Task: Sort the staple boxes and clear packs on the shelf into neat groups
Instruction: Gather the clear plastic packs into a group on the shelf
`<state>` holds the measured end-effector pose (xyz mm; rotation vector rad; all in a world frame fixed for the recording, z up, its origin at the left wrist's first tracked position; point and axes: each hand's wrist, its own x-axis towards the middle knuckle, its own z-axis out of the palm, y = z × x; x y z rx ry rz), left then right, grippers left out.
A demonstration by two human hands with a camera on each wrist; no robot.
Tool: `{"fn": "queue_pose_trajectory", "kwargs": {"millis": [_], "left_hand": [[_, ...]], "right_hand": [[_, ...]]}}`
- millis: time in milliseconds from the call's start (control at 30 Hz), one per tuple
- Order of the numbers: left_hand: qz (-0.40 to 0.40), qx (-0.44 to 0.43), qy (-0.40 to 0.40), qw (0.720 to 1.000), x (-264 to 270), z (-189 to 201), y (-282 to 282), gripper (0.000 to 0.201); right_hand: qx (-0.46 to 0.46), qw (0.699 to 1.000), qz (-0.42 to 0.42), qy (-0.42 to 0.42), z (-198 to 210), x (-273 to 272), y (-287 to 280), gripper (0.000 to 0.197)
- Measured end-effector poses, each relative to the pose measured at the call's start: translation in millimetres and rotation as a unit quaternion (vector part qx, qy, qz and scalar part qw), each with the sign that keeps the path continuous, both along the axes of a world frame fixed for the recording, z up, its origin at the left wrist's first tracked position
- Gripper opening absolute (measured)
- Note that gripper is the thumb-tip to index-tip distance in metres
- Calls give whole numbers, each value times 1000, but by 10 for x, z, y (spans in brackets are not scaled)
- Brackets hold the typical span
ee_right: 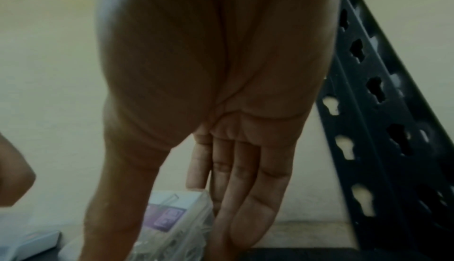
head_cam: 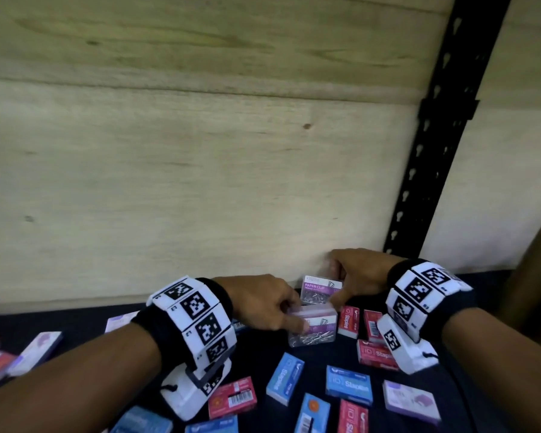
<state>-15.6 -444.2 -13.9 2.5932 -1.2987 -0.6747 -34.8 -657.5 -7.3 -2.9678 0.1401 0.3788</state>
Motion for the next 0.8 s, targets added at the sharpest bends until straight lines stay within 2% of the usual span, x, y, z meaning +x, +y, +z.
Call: {"fn": "queue_pose_trajectory", "kwargs": {"millis": [133,467,800], "left_hand": [[0,-17,-10,1000,22,36,52,46],[34,-35,-53,997,27,305,689,46],[116,-5,-99,988,-131,584,1905,40]], "right_hand": [[36,999,2,10,100,-61,-2,45],[-21,999,35,-22,419,-187,341,42],[-23,992,120,-23,750,-267,1429,38]]}}
